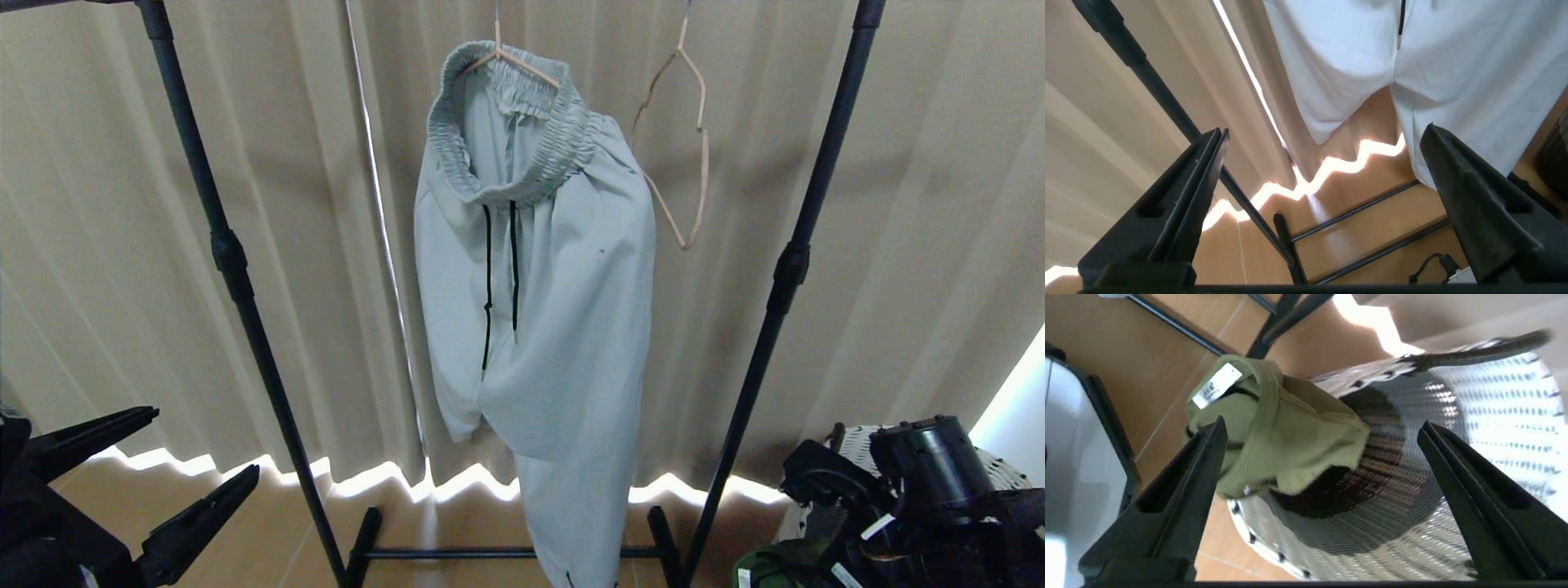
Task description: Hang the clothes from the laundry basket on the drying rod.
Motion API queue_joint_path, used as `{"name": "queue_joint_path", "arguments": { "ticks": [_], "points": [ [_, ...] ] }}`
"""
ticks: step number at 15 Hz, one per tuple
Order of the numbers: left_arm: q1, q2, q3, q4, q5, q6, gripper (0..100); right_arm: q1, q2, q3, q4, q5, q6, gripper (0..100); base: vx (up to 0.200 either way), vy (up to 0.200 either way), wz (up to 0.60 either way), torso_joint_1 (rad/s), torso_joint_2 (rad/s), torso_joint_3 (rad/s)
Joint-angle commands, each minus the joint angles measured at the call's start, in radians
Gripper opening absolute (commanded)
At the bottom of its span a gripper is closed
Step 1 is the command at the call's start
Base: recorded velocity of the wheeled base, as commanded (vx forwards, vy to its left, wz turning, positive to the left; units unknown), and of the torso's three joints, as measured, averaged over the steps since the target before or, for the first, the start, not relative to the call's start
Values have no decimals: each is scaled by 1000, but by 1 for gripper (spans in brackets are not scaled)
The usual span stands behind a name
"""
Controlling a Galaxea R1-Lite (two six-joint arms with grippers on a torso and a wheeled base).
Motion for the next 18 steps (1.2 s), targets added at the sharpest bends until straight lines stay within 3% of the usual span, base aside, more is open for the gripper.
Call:
{"name": "queue_joint_path", "arguments": {
  "ticks": [1,5,7,15,16,18],
  "points": [
    [-1,-2,2,-1,0,0,100,12,145,-21,-42,-28,28,100,0,0,0,0,0,0],
    [-1,-3,3,-1,0,2,100,24,229,-53,-42,-64,31,100,0,0,0,0,0,0],
    [-1,-3,3,-1,0,2,100,20,266,-66,-44,-136,43,100,0,0,0,0,0,0],
    [-1,-16,6,-1,0,2,100,18,337,-115,-50,-172,82,100,0,0,0,0,0,0],
    [-1,-16,5,-1,0,2,100,18,332,-110,-50,-179,82,0,0,0,0,0,0,0],
    [-1,-16,5,-1,0,2,100,18,324,-107,-50,-190,82,0,0,0,0,0,0,0]
  ]
}}
